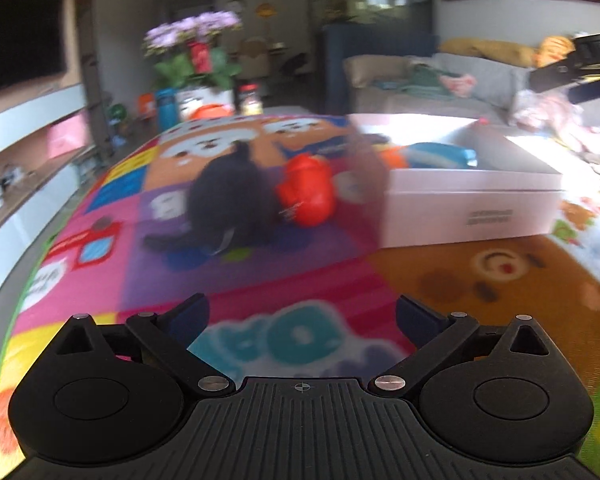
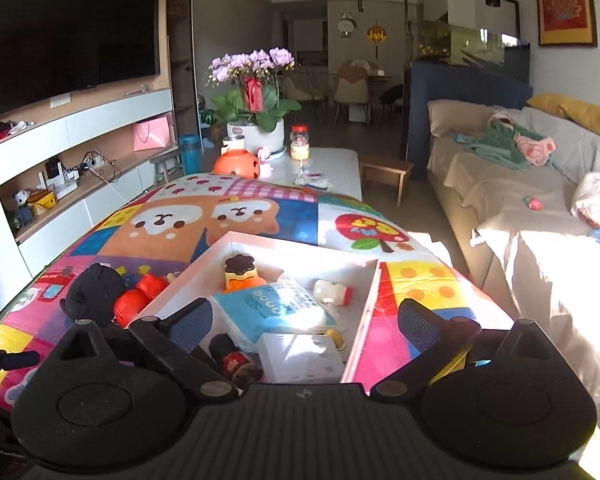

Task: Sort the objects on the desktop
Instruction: 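Grasp the red hooded doll keychain with the right gripper and lift it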

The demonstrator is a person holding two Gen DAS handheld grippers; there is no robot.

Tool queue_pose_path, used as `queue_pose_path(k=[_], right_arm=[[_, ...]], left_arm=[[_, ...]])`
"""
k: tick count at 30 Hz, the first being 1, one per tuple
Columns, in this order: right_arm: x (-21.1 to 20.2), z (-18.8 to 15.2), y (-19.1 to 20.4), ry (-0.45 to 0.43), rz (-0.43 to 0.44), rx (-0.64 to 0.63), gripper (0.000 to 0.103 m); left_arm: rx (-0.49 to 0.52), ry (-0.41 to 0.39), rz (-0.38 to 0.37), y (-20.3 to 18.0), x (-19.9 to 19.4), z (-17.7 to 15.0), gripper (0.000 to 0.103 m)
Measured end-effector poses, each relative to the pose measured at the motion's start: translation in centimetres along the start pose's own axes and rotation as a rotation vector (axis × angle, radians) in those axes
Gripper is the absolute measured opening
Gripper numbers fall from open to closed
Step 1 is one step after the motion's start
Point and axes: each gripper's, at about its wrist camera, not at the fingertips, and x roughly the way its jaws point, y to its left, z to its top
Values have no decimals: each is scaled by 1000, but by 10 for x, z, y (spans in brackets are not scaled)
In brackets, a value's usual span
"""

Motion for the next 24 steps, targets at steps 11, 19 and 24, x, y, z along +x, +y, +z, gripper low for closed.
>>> queue_pose_path(k=[11,19,24], right_arm=[[129,63,130,276,260,-47,48],[225,55,181,384,89,-194,32],[200,34,185,478,215,-247,32]], left_arm=[[-31,-41,-32,0,-5,-2,103],[-80,-66,-38,8,-9,-3,103],[-53,-38,-122,6,-14,-6,103]])
